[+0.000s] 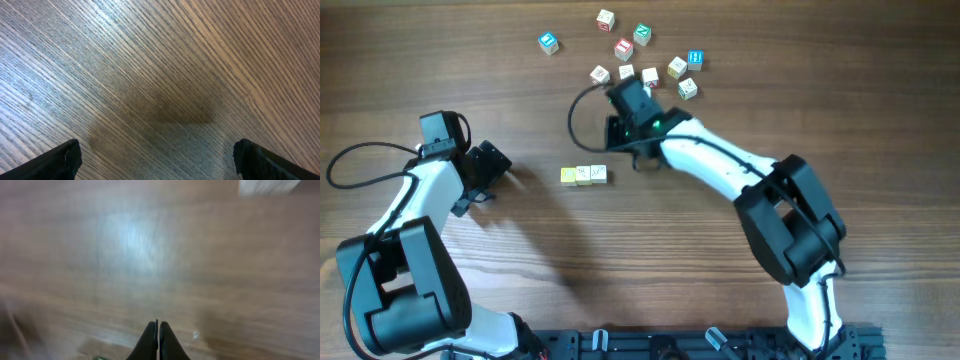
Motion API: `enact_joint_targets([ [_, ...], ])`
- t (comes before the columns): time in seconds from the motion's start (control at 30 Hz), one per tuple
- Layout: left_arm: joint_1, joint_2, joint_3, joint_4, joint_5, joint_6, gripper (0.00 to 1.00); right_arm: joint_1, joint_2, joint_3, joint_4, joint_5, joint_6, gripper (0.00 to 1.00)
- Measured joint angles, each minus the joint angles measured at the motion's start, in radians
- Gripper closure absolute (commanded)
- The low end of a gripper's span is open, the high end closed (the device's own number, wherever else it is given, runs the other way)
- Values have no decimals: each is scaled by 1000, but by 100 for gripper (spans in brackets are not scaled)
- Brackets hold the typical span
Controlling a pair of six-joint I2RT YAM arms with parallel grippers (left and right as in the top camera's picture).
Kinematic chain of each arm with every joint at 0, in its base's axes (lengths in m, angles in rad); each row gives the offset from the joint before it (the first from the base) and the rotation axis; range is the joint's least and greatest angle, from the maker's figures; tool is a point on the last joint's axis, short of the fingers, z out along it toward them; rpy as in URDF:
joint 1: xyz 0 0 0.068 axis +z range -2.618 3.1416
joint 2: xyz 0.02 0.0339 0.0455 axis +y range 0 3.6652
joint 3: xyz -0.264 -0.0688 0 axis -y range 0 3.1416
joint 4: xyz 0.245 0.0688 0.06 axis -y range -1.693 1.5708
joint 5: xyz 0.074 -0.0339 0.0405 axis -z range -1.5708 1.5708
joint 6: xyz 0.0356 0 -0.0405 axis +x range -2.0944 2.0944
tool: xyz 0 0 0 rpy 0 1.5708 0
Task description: Form a horizontal line
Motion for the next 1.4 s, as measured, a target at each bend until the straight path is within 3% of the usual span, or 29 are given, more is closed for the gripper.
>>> enact_joint_targets([
  [0.2, 0, 0, 0, 0, 0, 0, 0, -45, 2, 280, -214, -33, -12, 95],
  [0.4, 0, 0, 0, 0, 0, 0, 0, -23, 2, 281, -241, -35, -71, 95],
  [0.77, 0, 0, 0, 0, 0, 0, 0, 22, 2, 281, -129, -10, -76, 95],
  [1.4, 0, 0, 0, 0, 0, 0, 0, 69, 77, 281, -124, 72, -76, 96],
])
